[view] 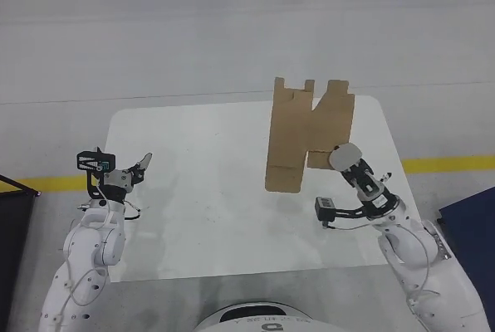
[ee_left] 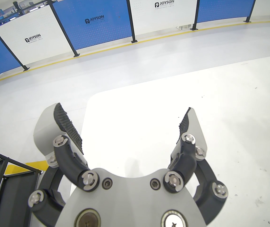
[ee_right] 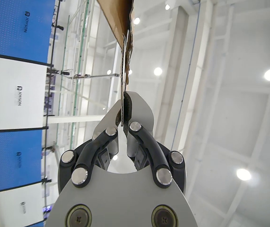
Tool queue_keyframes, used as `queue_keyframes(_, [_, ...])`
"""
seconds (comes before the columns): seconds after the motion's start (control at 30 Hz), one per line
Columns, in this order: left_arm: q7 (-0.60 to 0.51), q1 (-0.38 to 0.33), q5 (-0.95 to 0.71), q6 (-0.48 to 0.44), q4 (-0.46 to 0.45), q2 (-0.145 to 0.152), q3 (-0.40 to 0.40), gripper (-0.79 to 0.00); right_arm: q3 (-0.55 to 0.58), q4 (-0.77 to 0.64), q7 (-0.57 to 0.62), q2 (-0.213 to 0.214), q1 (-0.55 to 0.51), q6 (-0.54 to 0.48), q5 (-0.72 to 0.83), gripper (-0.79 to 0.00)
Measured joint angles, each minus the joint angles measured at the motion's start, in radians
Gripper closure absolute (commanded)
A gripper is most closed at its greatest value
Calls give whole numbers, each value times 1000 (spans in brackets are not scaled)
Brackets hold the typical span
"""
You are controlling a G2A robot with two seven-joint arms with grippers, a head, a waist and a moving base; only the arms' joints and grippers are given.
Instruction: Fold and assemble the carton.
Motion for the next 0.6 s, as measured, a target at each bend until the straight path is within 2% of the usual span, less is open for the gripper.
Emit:
queue_keyframes(0.1, [0, 0, 0, 0, 0, 0, 0, -785, 93, -68, -60, 1, -63, 8, 0, 0])
queue_keyframes(0.23, [0, 0, 0, 0, 0, 0, 0, -785, 143, -114, -79, -9, -107, -14, 0, 0])
queue_keyframes(0.33, [0, 0, 0, 0, 0, 0, 0, -785, 102, -128, -36, -22, -128, -80, 0, 0])
queue_keyframes(0.43, [0, 0, 0, 0, 0, 0, 0, -785, -16, -123, 9, -35, -120, -167, 31, 0])
queue_keyframes(0.53, [0, 0, 0, 0, 0, 0, 0, -785, -90, -66, -66, -39, -55, -254, 239, 0])
queue_keyframes(0.6, [0, 0, 0, 0, 0, 0, 0, -785, -110, -18, -166, -40, -3, -325, 468, 0])
